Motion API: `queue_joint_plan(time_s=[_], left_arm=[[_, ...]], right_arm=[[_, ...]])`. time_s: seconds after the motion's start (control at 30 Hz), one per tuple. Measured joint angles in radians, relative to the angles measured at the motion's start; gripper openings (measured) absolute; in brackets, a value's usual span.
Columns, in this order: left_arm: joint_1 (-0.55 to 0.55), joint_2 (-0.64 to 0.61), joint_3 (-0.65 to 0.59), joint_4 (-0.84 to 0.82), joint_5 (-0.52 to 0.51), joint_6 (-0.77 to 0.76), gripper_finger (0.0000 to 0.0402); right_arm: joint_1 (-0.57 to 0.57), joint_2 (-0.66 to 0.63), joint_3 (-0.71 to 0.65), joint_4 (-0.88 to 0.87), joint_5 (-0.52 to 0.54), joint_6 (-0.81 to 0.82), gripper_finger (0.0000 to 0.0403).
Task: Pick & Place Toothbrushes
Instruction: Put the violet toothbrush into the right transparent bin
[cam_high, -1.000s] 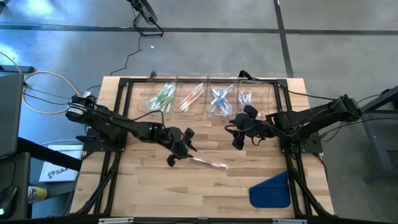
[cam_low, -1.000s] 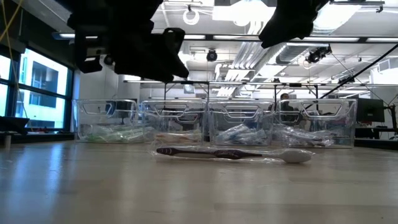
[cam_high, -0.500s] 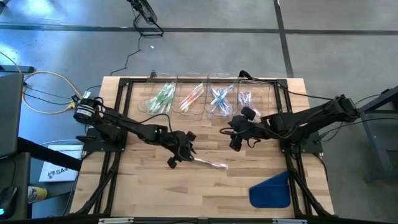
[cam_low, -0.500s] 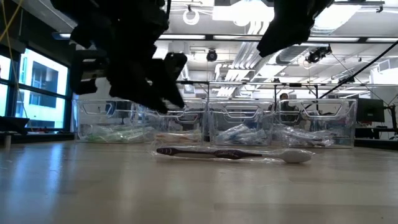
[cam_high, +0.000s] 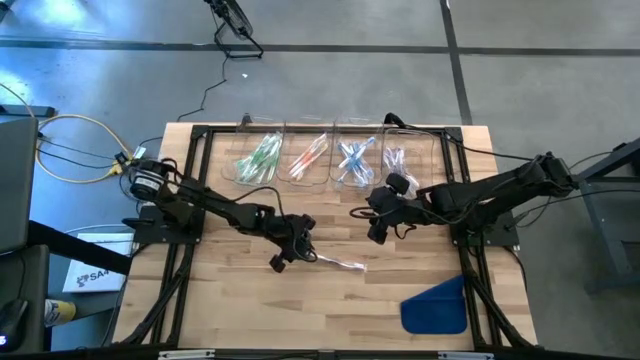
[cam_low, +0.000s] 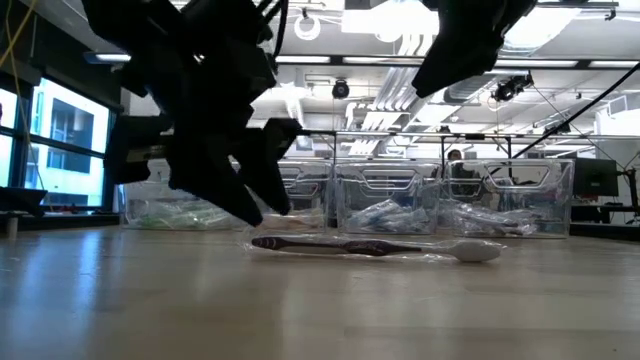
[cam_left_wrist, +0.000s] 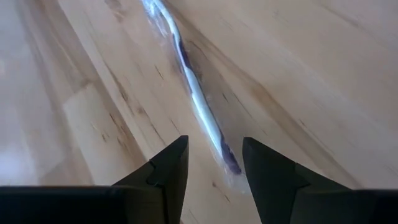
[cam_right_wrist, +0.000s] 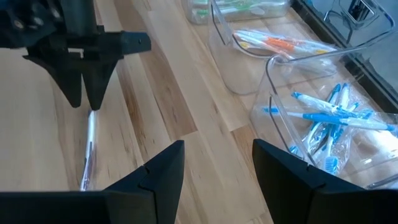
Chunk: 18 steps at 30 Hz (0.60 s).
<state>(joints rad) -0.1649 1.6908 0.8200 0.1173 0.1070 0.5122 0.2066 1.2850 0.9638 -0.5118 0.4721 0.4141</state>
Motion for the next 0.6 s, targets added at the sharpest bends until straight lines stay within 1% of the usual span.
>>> queue_joint_plan(time_s=[0.07, 0.2, 0.27, 0.4, 0.6], left_arm=[[0.001, 0.016, 0.0, 0.011, 0.01, -0.023, 0.0148], [0.001, 0.056, 0.0, 0.097, 0.076, -0.052, 0.0148], [0.001, 0.076, 0.0, 0.125, 0.084, -0.061, 0.0148], [0.001, 0.1, 0.0, 0.123, 0.047, -0.106, 0.0148], [0.001, 0.121, 0.0, 0.129, 0.04, -0.158, 0.0148]], right_arm=[[0.0, 0.0, 0.0, 0.0, 0.0, 0.0, 0.0183], [0.0, 0.0, 0.0, 0.001, 0.0, 0.0, 0.0183], [0.0, 0.0, 0.0, 0.001, 0.0, 0.0, 0.0183], [0.0, 0.0, 0.0, 0.0, 0.0, 0.005, 0.0183], [0.0, 0.0, 0.0, 0.001, 0.0, 0.005, 0.0183]])
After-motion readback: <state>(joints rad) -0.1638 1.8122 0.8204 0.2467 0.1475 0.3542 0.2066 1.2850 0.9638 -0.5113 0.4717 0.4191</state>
